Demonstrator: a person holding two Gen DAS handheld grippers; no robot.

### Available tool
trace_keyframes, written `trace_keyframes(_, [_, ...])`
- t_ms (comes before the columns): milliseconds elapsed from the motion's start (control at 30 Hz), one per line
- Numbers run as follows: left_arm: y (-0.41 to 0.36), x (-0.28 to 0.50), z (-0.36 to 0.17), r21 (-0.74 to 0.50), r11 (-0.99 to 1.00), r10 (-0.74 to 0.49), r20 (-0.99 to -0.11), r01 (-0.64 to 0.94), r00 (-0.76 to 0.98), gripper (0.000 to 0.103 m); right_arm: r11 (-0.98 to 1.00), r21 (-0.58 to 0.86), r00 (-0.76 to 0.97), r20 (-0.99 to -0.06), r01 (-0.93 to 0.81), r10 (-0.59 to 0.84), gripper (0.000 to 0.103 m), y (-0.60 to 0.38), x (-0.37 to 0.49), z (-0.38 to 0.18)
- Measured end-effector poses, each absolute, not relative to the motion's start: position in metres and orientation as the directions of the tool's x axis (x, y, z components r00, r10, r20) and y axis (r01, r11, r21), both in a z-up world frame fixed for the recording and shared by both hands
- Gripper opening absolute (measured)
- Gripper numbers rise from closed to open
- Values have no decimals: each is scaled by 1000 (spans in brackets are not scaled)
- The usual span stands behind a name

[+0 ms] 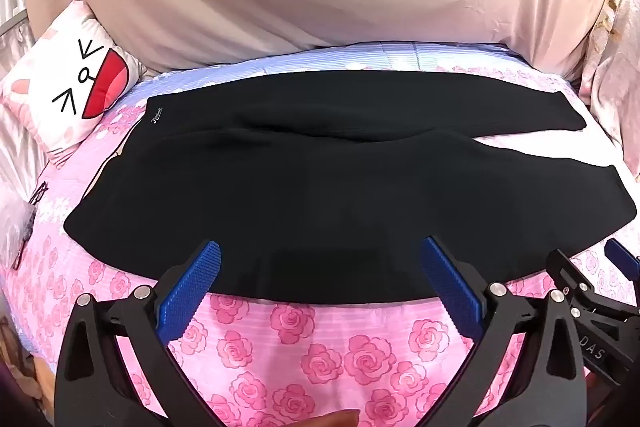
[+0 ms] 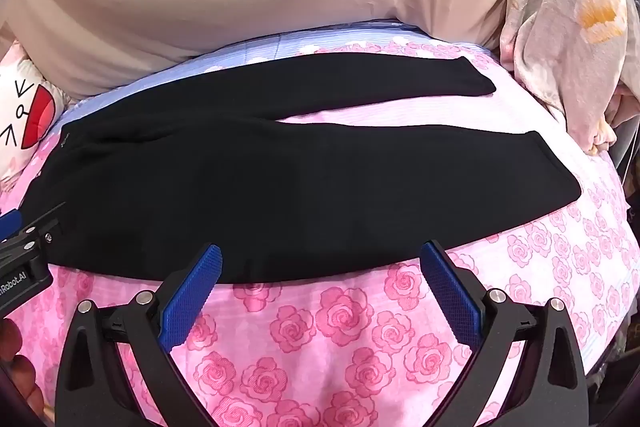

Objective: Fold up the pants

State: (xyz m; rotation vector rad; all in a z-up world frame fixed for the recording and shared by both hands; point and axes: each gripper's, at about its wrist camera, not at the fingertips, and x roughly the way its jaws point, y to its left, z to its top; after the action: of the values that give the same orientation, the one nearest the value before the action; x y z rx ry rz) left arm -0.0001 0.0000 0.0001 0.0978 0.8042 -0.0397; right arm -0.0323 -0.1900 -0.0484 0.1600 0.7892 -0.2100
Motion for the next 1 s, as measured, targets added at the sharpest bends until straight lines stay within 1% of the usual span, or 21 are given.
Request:
trace_keyframes(367, [2, -5, 2, 79, 994, 5, -706, 71, 709, 98, 968, 49, 691, -709, 246, -140, 98, -184, -35, -47])
trace_keyframes(1000, [-7, 0, 0, 109, 990, 14, -717, 92, 697, 98, 968, 54, 686, -715, 247, -135, 98, -181, -34, -47])
